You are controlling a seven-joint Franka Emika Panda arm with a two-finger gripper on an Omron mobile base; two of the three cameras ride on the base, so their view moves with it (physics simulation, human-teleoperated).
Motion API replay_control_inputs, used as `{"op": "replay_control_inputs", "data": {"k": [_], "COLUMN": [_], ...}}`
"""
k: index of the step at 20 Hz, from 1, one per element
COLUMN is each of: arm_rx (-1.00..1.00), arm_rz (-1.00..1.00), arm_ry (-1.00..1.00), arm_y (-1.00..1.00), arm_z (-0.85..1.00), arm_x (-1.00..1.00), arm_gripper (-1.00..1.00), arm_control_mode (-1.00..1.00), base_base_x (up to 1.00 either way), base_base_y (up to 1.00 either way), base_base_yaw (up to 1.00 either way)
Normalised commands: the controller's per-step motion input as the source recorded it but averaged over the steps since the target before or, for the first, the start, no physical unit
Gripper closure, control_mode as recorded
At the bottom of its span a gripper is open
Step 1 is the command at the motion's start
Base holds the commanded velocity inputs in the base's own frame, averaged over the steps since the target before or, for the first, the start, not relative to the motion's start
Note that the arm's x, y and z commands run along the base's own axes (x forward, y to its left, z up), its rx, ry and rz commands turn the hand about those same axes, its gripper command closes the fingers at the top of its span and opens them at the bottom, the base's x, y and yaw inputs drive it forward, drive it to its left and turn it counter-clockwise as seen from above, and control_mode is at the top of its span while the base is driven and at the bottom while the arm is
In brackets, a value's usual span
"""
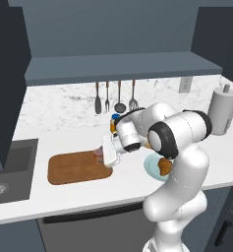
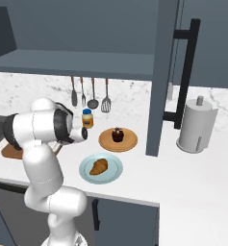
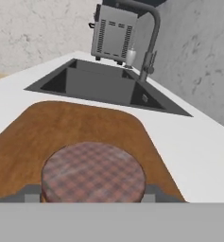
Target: From the different types of pastries on the counter, select a croissant and place it on the cutting board. Then retrieve a jar of jam from the cabinet and place it alongside the croissant on the cutting board.
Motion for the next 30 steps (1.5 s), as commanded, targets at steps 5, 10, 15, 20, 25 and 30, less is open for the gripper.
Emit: {"op": "replay_control_inputs", "data": {"k": [5, 10, 15, 20, 25, 30], "arm_rx": [0.00, 0.00, 0.00, 0.00, 0.00, 0.00], "arm_rz": [0.00, 0.00, 0.00, 0.00, 0.00, 0.00], "arm_ry": [0.02, 0.00, 0.00, 0.00, 0.00, 0.00], "arm_y": [0.32, 0.28, 0.26, 0.10, 0.00, 0.00], "arm_z": [-0.34, -0.39, -0.45, -0.51, -0.55, -0.54], "arm_x": [0.18, 0.00, 0.00, 0.00, 0.00, 0.00], "arm_gripper": [1.00, 1.00, 1.00, 1.00, 1.00, 1.00], "arm_control_mode": [-1.00, -1.00, -1.00, -1.00, -1.00, -1.00], "base_base_x": [0.00, 0.00, 0.00, 0.00, 0.00, 0.00], "base_base_y": [0.00, 0.00, 0.00, 0.00, 0.00, 0.00], "base_base_yaw": [0.00, 0.00, 0.00, 0.00, 0.00, 0.00]}}
